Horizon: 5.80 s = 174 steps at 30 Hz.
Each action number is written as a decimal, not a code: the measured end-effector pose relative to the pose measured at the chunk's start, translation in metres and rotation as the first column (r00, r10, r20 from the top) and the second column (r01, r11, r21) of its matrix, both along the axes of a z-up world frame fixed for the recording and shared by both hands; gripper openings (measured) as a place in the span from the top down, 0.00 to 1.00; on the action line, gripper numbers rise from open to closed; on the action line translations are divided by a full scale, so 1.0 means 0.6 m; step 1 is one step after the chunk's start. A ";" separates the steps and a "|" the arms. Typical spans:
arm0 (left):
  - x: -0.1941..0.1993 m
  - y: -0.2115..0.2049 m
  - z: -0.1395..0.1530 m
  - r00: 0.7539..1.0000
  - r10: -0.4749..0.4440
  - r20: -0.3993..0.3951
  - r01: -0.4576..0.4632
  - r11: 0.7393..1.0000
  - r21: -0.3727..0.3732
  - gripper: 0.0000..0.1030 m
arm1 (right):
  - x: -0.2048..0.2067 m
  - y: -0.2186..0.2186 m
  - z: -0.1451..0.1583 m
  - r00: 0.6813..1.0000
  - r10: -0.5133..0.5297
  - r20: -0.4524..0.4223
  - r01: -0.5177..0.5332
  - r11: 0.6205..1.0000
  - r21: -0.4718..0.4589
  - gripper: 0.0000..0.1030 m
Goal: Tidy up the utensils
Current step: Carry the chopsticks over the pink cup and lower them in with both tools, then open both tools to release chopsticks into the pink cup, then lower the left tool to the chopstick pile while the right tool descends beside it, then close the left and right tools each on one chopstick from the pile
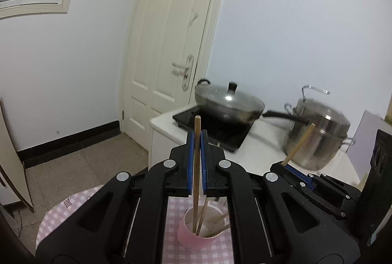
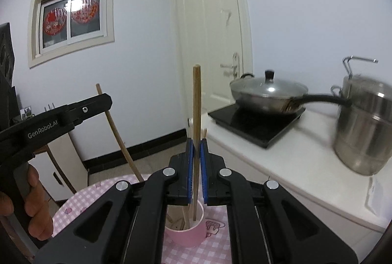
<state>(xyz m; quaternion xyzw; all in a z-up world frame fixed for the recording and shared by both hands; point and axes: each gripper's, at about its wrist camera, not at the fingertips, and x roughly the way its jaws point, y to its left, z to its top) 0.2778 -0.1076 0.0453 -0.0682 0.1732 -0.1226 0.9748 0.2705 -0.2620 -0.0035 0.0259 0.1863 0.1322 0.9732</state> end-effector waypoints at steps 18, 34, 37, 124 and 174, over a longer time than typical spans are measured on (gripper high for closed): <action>0.031 -0.021 -0.083 0.987 -0.056 -0.149 0.063 0.997 0.045 0.94 | 0.005 -0.045 0.007 0.999 0.025 -0.043 -0.019 0.992 0.129 0.96; 0.032 -0.037 -0.089 0.975 -0.079 -0.206 0.099 0.991 0.087 0.94 | 0.033 -0.040 -0.053 0.978 0.083 -0.193 -0.055 0.988 0.146 0.93; 0.030 -0.035 -0.090 0.975 -0.076 -0.210 0.095 0.992 0.086 0.94 | 0.035 -0.034 -0.064 0.974 0.085 -0.210 -0.057 0.989 0.136 0.93; 0.023 0.266 -0.389 0.742 0.128 -0.658 -0.075 0.991 0.108 0.45 | 0.028 0.268 -0.320 0.823 0.168 -0.542 -0.312 0.932 -0.184 0.87; -0.145 0.220 -0.135 0.931 0.011 -0.365 0.010 0.998 0.054 0.95 | -0.110 0.229 -0.105 0.925 0.237 -0.298 -0.281 0.953 -0.115 0.96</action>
